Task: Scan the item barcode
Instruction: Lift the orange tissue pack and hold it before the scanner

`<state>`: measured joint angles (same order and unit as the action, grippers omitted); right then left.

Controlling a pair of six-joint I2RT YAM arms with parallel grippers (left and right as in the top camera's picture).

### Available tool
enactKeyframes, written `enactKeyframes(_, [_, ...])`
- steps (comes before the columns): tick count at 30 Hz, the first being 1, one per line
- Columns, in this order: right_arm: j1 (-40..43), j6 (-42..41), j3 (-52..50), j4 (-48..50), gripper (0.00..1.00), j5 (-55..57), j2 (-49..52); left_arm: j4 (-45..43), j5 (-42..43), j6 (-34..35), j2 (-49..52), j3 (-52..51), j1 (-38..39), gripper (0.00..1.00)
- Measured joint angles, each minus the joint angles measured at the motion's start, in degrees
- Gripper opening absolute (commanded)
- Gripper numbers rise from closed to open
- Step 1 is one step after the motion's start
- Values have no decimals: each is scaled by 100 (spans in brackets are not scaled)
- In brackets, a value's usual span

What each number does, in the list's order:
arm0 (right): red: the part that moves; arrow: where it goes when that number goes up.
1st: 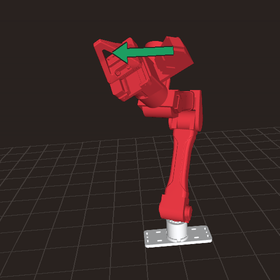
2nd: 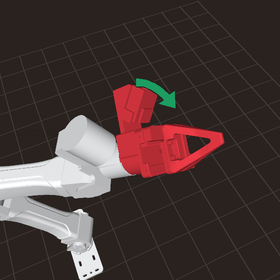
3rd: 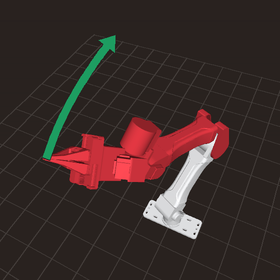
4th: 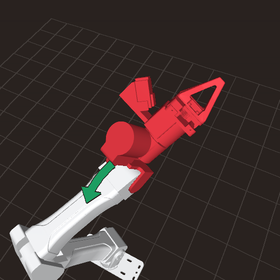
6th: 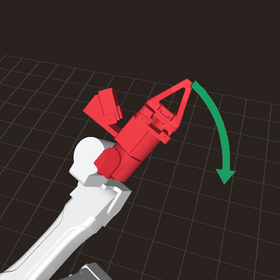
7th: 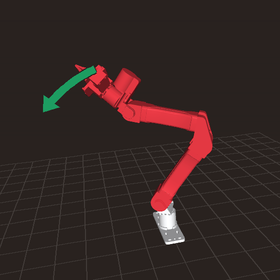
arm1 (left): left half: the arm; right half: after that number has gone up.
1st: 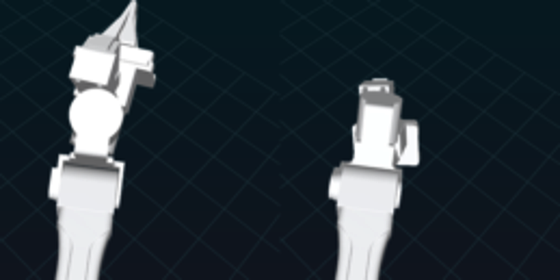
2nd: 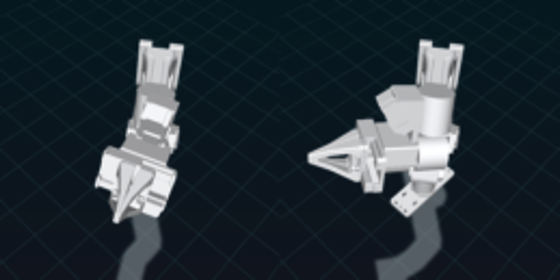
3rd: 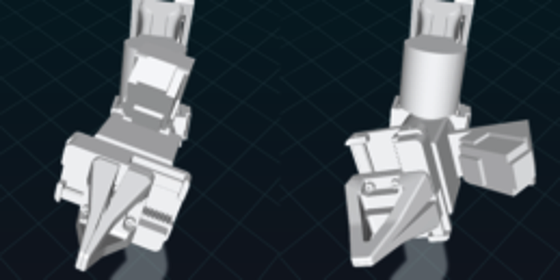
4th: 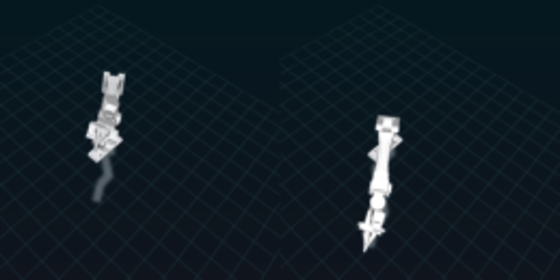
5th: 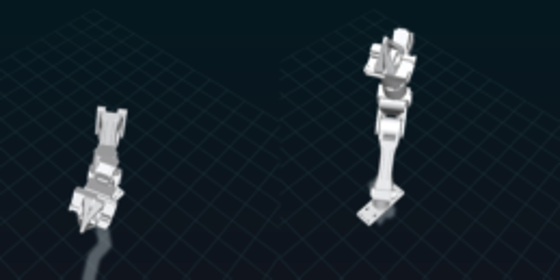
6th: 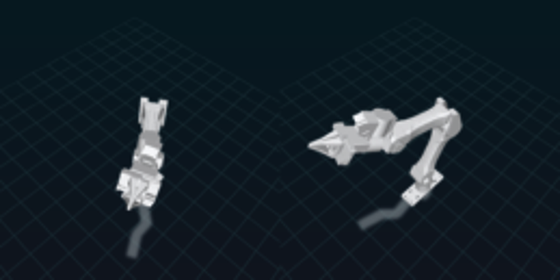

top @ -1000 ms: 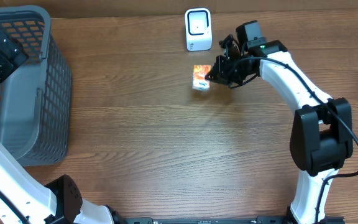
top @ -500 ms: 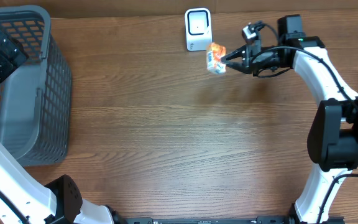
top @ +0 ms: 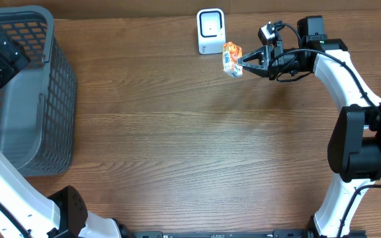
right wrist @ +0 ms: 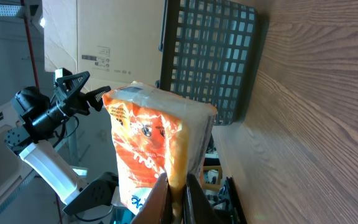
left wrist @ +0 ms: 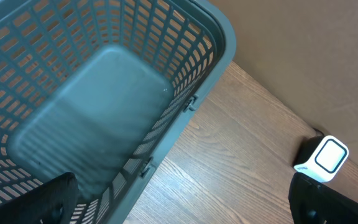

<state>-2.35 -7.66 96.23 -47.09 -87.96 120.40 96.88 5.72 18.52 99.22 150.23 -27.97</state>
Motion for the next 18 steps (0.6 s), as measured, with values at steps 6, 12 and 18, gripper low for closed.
enactKeyframes(6, [-42, -245, 0, -11, 4, 713, 0, 0, 0, -2, 0, 0, 0, 100])
enactKeyframes(12, [-361, -859, 0, -9, 4, 2636, 0, 0, 0, -2, 0, 0, 0, 100])
enactKeyframes(18, [-793, -1266, 232, -90, 4, 4892, 0, 0, 0, -2, 0, 0, 0, 100])
